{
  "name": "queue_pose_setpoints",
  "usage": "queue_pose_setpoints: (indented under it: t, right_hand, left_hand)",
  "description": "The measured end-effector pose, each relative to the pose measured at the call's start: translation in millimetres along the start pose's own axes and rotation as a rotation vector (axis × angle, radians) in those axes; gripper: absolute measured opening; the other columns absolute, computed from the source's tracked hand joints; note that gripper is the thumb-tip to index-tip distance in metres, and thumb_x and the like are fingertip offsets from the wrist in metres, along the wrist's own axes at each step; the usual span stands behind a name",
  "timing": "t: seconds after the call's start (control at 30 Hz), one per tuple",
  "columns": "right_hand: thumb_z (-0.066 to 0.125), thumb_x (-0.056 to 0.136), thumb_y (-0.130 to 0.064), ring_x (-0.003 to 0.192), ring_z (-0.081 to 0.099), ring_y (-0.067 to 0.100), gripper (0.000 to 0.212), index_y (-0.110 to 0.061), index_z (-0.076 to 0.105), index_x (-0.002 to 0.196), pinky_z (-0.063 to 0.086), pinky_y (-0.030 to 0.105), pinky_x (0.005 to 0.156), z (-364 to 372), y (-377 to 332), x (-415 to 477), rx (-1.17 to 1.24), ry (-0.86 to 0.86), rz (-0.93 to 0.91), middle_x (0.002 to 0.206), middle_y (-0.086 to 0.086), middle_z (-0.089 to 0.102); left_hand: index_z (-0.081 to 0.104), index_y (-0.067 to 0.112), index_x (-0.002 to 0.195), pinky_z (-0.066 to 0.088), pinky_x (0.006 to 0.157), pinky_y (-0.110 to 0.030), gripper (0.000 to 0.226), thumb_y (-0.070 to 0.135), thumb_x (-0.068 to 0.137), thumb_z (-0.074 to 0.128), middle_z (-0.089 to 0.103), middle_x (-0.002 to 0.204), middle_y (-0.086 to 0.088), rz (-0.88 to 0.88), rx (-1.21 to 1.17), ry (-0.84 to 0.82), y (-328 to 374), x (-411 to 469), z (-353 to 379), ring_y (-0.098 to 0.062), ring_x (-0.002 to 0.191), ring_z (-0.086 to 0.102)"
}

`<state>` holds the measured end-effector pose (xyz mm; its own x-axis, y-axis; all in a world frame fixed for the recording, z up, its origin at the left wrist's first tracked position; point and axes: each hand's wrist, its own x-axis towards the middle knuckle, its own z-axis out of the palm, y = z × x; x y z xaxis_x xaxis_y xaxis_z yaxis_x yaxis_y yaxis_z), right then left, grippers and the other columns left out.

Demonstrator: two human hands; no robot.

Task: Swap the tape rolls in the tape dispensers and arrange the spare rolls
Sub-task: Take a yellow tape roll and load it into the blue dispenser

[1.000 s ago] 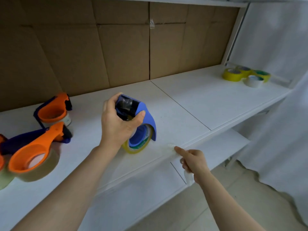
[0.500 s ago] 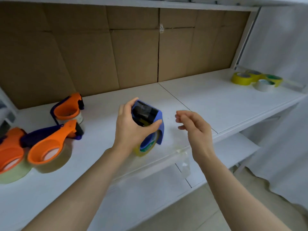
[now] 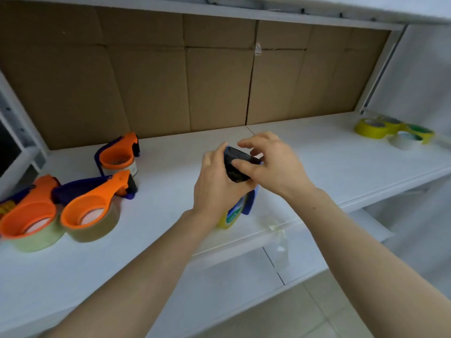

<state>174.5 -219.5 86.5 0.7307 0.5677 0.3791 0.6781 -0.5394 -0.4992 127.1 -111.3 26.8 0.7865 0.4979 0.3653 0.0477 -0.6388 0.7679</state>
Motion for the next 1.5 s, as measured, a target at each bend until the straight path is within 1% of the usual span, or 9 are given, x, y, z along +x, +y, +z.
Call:
queue_pose_setpoints:
  t: [0.13, 0.37, 0.57, 0.8, 0.97, 1.17, 1.3, 1.4, 1.5]
  right_hand:
    - [0.059, 0.087, -0.035, 0.105, 0.054, 0.018, 0.028, -0.021, 0.065, 0.111, 0.048, 0.032, 0.077, -5.9, -0.2, 8.4, -0.198, -0.024, -0.048, 0.117, 0.000, 0.053]
    - [0.054, 0.090, -0.027, 0.099, 0.054, 0.018, 0.011, -0.018, 0.059, 0.095, 0.047, 0.034, 0.074, -4.5, 1.0, 14.9, -0.182, 0.043, -0.051, 0.098, -0.004, 0.052]
    - [0.062, 0.084, -0.041, 0.113, 0.047, 0.020, 0.048, -0.018, 0.053, 0.125, 0.049, 0.037, 0.085, -12.9, 3.7, 23.0, -0.190, 0.006, -0.040, 0.118, 0.006, 0.049]
    - [0.070, 0.078, -0.037, 0.112, 0.042, 0.018, 0.038, -0.018, 0.062, 0.110, 0.044, 0.032, 0.078, -17.8, 2.8, 33.6, -0.327, -0.162, -0.023, 0.115, 0.004, 0.044]
    - [0.061, 0.087, -0.030, 0.103, 0.046, 0.020, 0.018, -0.013, 0.065, 0.094, 0.045, 0.035, 0.079, -15.2, 0.0, 35.8, -0.286, -0.177, -0.065, 0.109, 0.006, 0.047]
    - [0.050, 0.093, -0.025, 0.096, 0.053, 0.027, 0.014, -0.013, 0.056, 0.096, 0.043, 0.036, 0.072, -8.3, 10.8, 31.8, -0.284, -0.042, -0.054, 0.104, 0.006, 0.058]
    - [0.049, 0.094, -0.027, 0.098, 0.053, 0.030, 0.015, -0.013, 0.054, 0.099, 0.039, 0.034, 0.070, -4.9, 17.0, 33.8, -0.299, 0.002, 0.004, 0.104, 0.008, 0.059]
    - [0.045, 0.096, -0.026, 0.099, 0.051, 0.027, 0.017, -0.013, 0.054, 0.101, 0.036, 0.031, 0.067, -0.3, 13.3, 34.6, -0.314, 0.032, 0.002, 0.106, 0.006, 0.057]
    - [0.044, 0.096, -0.026, 0.103, 0.048, 0.024, 0.017, -0.013, 0.053, 0.101, 0.037, 0.031, 0.066, 2.3, 7.8, 33.5, -0.334, 0.054, -0.033, 0.107, 0.003, 0.056]
  left_hand:
    - [0.028, 0.024, 0.142, 0.049, 0.088, -0.033, 0.094, 0.046, 0.064, 0.076, 0.039, 0.134, 0.002, 0.005, 0.033, -0.014, 5.9, 3.0, 6.4, -0.016, 0.117, 0.051]
    - [0.029, 0.028, 0.142, 0.050, 0.087, -0.036, 0.095, 0.050, 0.061, 0.076, 0.041, 0.131, 0.003, 0.007, 0.042, -0.023, 8.2, 9.0, 12.8, -0.016, 0.114, 0.052]
    - [0.027, 0.026, 0.143, 0.048, 0.084, -0.033, 0.097, 0.055, 0.062, 0.073, 0.041, 0.129, 0.001, 0.015, 0.053, -0.027, 9.7, 12.9, 12.1, -0.015, 0.115, 0.050]
    - [0.027, 0.024, 0.144, 0.049, 0.086, -0.032, 0.101, 0.059, 0.061, 0.074, 0.042, 0.131, 0.002, 0.028, 0.059, -0.026, 10.8, 13.0, 14.3, -0.015, 0.116, 0.051]
    - [0.034, 0.027, 0.138, 0.051, 0.084, -0.035, 0.096, 0.061, 0.058, 0.073, 0.046, 0.125, 0.003, 0.032, 0.053, -0.031, 11.0, 14.2, 16.2, -0.014, 0.113, 0.052]
    - [-0.004, 0.025, 0.149, 0.043, 0.099, -0.036, 0.132, 0.056, 0.053, 0.081, 0.034, 0.144, 0.006, -0.066, 0.038, -0.152, -1.7, 9.0, 4.6, -0.014, 0.132, 0.037]
    - [0.007, 0.025, 0.149, 0.040, 0.093, -0.029, 0.121, 0.051, 0.057, 0.082, 0.032, 0.142, 0.006, -0.161, -0.049, -0.155, -15.5, -9.4, 10.7, -0.014, 0.129, 0.039]
    - [0.018, 0.025, 0.146, 0.047, 0.094, -0.035, 0.117, 0.059, 0.052, 0.080, 0.035, 0.138, 0.003, -0.183, 0.012, -0.135, -12.4, -10.8, 19.7, -0.016, 0.125, 0.043]
    - [0.029, 0.019, 0.140, 0.050, 0.084, -0.037, 0.109, 0.064, 0.052, 0.076, 0.040, 0.131, 0.000, -0.180, 0.111, -0.051, 2.3, -1.5, 22.0, -0.020, 0.119, 0.048]
